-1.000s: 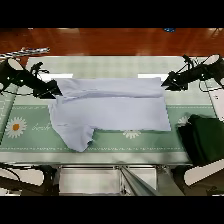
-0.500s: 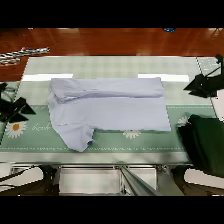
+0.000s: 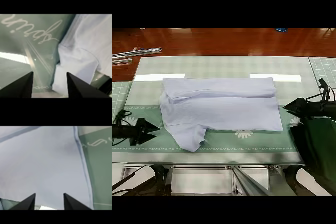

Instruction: Fold the shirts.

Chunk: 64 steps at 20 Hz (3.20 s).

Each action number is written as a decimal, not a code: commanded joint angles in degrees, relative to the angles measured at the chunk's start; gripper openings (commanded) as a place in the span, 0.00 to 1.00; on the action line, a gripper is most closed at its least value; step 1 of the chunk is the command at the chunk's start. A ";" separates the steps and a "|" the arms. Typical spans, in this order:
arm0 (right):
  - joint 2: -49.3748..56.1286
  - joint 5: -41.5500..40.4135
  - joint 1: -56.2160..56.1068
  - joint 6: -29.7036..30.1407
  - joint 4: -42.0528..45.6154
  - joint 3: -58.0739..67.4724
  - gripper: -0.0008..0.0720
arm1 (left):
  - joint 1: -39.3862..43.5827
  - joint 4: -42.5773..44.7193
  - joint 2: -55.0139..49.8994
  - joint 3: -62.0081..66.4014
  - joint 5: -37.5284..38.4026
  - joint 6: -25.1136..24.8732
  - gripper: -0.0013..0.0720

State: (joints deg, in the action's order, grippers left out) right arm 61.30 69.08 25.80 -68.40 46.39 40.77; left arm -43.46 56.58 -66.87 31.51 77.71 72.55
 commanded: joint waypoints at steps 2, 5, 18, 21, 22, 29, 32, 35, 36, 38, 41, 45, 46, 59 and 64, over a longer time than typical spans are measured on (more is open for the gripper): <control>-1.29 -0.52 0.04 1.68 -2.58 -2.23 0.57 | 7.30 -1.14 0.17 -5.05 -3.87 0.83 0.71; -1.29 -0.63 0.09 1.66 -2.58 -2.21 0.57 | 12.63 -3.19 0.17 -5.35 -9.16 2.64 0.71; -1.22 0.90 10.88 -6.93 12.55 -9.16 0.57 | 24.15 -6.64 0.17 -4.09 -14.53 4.15 0.05; -0.92 -1.22 6.54 -6.54 11.82 -10.32 0.57 | 24.20 -6.64 0.17 -4.09 -14.08 3.96 0.05; 0.09 -1.62 5.49 -6.51 11.91 -10.29 0.57 | 24.20 -6.64 0.17 -4.09 -14.08 3.93 0.05; 11.69 -4.50 5.03 0.63 -0.79 -10.25 0.57 | 24.20 -6.64 0.17 -4.09 -14.08 3.67 0.05; 14.01 -5.88 4.76 3.63 -7.28 -10.25 0.57 | 24.20 -6.69 0.17 -4.07 -14.10 3.58 0.05; 14.36 -7.30 -0.79 4.15 -7.58 -8.90 0.43 | 24.17 -6.75 0.17 -3.72 -14.05 3.61 0.05; 14.36 -7.04 -2.69 5.01 -7.37 -7.67 0.21 | 24.11 -6.71 0.20 -3.37 -13.97 3.61 0.05; 14.34 -3.26 -3.67 6.34 -7.21 -3.63 0.04 | 23.08 -6.67 0.20 -0.92 -11.85 3.41 0.05; 14.32 -0.98 -2.99 3.39 -4.04 3.78 0.04 | 20.70 -6.69 0.17 5.75 -8.74 1.75 0.05; 15.63 -2.16 -5.27 0.87 -3.04 13.22 0.04 | 21.24 -6.75 -3.21 15.21 -11.89 3.28 0.05; 17.20 -2.14 -5.95 0.28 -3.26 15.69 0.04 | 21.70 -6.84 -5.86 18.25 -11.85 4.42 0.05; 39.08 -3.69 -9.97 -4.87 -4.33 37.13 0.04 | 29.68 -8.41 -41.59 65.20 -5.42 15.15 0.05; 42.40 -5.46 -9.97 -5.11 -6.29 39.87 0.04 | 29.94 -8.44 -47.69 70.73 -5.01 15.17 0.05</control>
State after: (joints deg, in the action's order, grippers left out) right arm 101.67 64.79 15.86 -73.19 41.71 79.18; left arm -13.82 48.16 -110.80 98.70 72.01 87.20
